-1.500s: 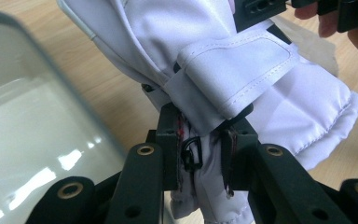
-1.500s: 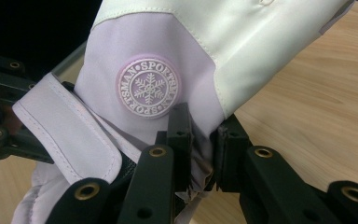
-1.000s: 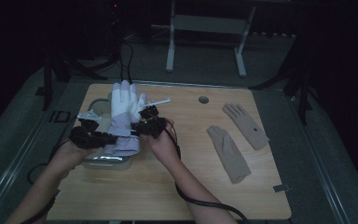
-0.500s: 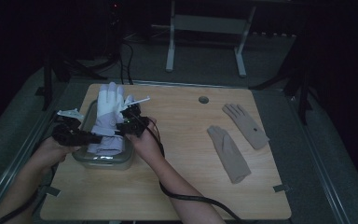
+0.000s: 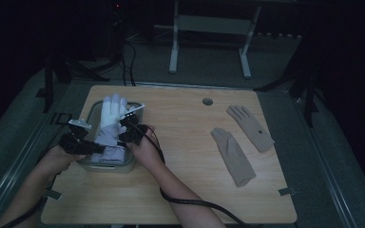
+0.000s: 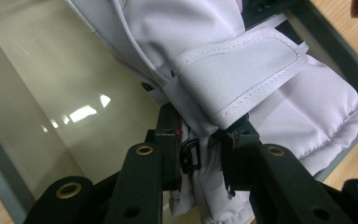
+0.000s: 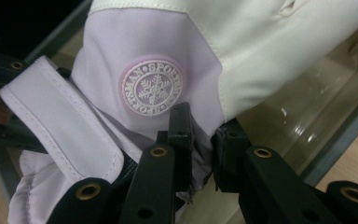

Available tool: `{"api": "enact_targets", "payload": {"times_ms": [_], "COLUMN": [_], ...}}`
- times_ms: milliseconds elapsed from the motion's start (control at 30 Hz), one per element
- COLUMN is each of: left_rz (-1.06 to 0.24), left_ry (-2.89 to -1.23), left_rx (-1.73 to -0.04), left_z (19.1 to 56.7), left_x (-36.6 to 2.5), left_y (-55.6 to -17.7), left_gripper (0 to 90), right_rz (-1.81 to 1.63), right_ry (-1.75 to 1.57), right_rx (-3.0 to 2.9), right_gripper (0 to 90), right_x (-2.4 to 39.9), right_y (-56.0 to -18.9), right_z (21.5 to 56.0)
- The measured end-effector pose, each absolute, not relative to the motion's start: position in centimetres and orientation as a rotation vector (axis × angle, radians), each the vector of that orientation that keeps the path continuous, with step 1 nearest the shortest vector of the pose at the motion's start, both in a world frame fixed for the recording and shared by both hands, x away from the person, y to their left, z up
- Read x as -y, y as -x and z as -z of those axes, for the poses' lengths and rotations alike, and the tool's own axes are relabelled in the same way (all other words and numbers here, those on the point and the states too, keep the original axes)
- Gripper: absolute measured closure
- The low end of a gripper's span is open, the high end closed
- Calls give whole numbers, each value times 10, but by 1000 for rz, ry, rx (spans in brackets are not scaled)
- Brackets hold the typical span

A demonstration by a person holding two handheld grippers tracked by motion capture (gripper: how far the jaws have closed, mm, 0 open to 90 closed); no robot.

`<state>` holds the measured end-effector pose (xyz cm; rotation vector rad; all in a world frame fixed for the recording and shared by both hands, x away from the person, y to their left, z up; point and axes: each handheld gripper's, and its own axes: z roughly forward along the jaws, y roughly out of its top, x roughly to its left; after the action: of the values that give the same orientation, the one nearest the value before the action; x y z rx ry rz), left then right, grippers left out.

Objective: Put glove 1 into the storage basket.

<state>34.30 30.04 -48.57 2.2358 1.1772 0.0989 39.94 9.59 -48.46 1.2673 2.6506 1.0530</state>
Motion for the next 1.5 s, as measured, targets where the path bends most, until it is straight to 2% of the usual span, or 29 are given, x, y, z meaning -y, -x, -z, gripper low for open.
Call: {"api": "enact_targets", "payload": {"times_ms": [233, 333, 400, 500, 567, 633, 767, 867, 1000, 1133, 1167, 1500], "left_rz": [-100, -100, -129, -175, -200, -205, -258, -290, -345, -359, -350, -342], "left_ry": [-2270, -2275, -2270, -2234, -2229, -2201, -2126, -2071, -2058, -2047, -2042, -2039], "left_rx": [-1206, -1227, -1251, -1245, -1244, -1236, -1255, -1265, -1250, -1245, -1234, -1160], "left_z": [490, 493, 493, 490, 489, 488, 481, 475, 470, 468, 467, 460], "left_x": [-295, -295, -294, -295, -294, -296, -298, -299, -286, -277, -271, -243], "left_y": [-343, -344, -344, -341, -340, -339, -335, -332, -327, -327, -327, -320], "left_gripper": [694, 646, 580, 479, 469, 417, 396, 396, 396, 404, 405, 415], "right_rz": [-985, -958, -942, -963, -955, -981, -1062, -1088, -1132, -1116, -1113, -1135], "right_ry": [-1293, -1321, -1324, -1306, -1272, -1221, -1205, -1192, -1119, -1096, -1074, -1072], "right_rx": [-2683, -2699, -2709, -2722, -2728, -2703, -2662, -2647, -2667, -2654, -2650, -2637], "right_gripper": [792, 777, 755, 681, 652, 464, 390, 367, 204, 199, 154, 150], "right_x": [-98, -99, -99, -98, -99, -97, -88, -83, -70, -63, -59, -34], "right_y": [-401, -403, -405, -406, -407, -409, -411, -411, -411, -411, -410, -406], "right_z": [492, 493, 495, 495, 494, 486, 475, 471, 460, 458, 457, 452]}}
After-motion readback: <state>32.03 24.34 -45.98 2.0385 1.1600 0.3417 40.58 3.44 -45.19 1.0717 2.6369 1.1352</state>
